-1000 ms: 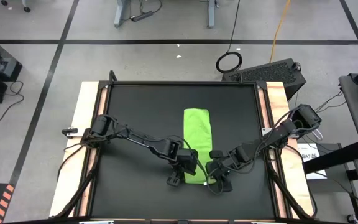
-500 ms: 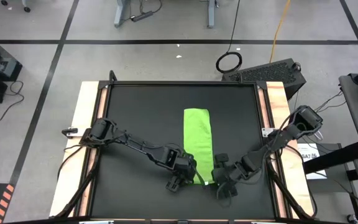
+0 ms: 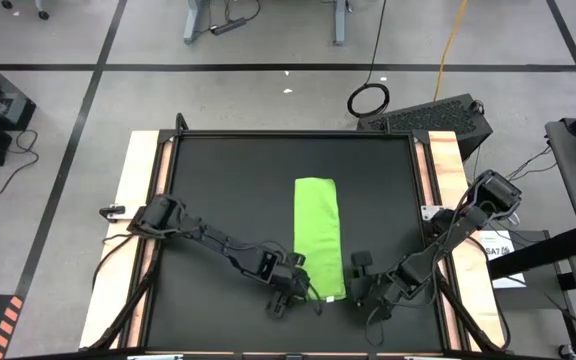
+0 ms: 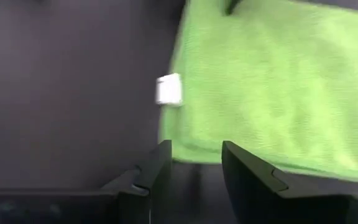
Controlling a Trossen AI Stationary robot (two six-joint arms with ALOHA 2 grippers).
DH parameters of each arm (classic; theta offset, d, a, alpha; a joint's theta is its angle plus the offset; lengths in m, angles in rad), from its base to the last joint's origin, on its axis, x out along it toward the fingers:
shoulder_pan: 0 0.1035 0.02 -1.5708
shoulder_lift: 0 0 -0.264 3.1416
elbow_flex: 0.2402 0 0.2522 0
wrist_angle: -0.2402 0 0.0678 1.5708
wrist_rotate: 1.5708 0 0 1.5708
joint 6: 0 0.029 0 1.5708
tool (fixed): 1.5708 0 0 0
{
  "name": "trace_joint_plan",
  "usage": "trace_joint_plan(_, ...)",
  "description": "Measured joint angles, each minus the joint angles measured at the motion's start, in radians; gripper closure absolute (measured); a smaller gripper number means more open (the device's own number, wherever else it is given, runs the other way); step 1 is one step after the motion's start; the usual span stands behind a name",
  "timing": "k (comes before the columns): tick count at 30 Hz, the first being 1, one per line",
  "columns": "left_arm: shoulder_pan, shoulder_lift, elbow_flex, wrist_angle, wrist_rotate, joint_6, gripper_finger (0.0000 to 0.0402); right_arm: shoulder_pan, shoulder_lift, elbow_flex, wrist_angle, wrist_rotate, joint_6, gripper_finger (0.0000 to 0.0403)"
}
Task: Roll towel into tight, uniform cylinder
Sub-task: Roll the green towel
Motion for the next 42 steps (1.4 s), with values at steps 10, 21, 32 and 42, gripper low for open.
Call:
trace_joint_plan(10,-0.007,0.000,-0.001,0.023,-0.031,-0.028,0.0220,0.003,0.006,0.000,0.052,-0.067,-0.146,0.0270)
trace_joint_plan(21,0.009,-0.020,-0.002,0.026,0.011,-0.019,0.0220,0.003,0.096,0.000,0.096,-0.079,-0.156,0.0270)
trace_joint_plan(32,-0.017,-0.055,-0.002,-0.007,0.018,-0.007,0.0220,0.004,0.143,-0.014,0.109,-0.074,-0.093,0.0270)
trace_joint_plan(42,-0.066,-0.058,-0.092,0.080,-0.120,0.008,0.0220,0.004,0.145,-0.026,0.125,-0.069,-0.075,0.0271)
